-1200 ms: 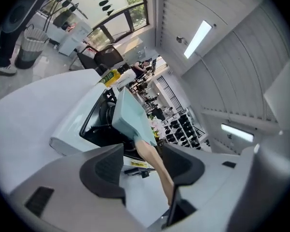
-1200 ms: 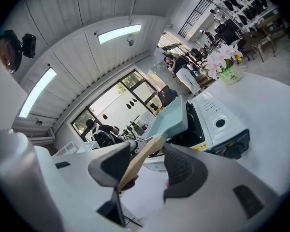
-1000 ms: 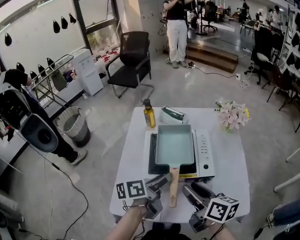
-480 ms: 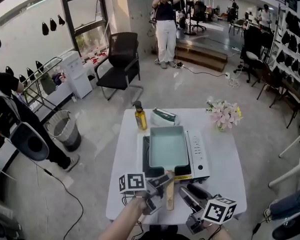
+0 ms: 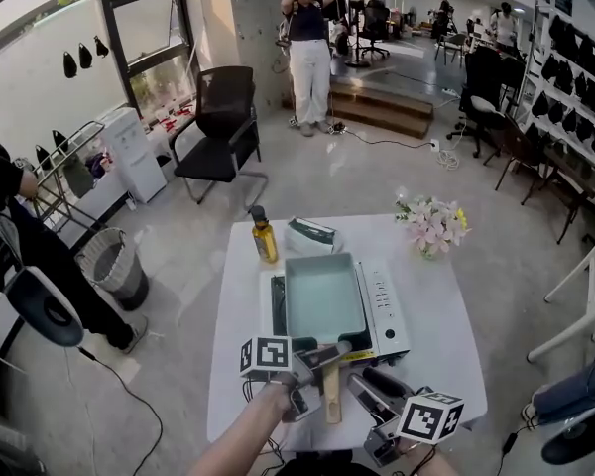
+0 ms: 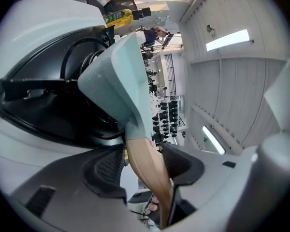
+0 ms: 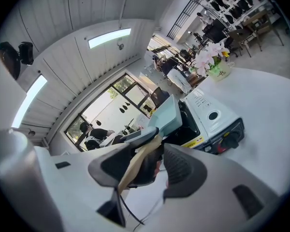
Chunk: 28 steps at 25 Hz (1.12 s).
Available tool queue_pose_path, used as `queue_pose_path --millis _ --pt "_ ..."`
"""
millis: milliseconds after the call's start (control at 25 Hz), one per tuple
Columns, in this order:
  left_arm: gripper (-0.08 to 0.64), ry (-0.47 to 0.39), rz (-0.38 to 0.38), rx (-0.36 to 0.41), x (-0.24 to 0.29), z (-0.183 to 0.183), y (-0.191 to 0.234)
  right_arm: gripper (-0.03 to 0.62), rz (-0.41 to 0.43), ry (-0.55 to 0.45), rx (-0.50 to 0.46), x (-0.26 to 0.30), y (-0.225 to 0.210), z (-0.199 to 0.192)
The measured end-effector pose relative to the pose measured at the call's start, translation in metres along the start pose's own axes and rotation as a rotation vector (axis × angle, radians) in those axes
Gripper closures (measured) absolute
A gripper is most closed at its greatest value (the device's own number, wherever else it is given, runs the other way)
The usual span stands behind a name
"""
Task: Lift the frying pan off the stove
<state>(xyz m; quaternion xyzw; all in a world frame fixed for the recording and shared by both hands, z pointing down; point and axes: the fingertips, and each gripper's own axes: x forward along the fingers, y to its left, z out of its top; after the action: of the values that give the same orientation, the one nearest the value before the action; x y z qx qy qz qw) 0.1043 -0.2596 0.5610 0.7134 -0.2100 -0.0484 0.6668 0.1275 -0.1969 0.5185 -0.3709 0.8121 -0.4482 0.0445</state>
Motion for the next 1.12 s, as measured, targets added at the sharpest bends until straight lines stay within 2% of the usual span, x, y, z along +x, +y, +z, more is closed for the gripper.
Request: queue_pose_path --millis 320,480,600,1120 --pt "0.333 0.058 -0.026 -0.016 0.006 0.002 -0.005 0.387 0.022 0.028 0.032 0.008 0.002 -0.002" --pt "0.368 0.079 -0.028 -0.026 0.006 0.003 -0.005 0.387 0.05 0.055 0.042 0.014 0.008 -0.003" --pt "0.397 0.088 -0.023 -0.034 0.006 0.004 -0.002 0.387 0.047 0.079 0.051 0.018 0.005 -0.008" --pt "0.41 0.112 -0.04 -0.063 0.008 0.004 -0.002 0.387 0.12 0.206 0.116 0.043 0.008 -0.011"
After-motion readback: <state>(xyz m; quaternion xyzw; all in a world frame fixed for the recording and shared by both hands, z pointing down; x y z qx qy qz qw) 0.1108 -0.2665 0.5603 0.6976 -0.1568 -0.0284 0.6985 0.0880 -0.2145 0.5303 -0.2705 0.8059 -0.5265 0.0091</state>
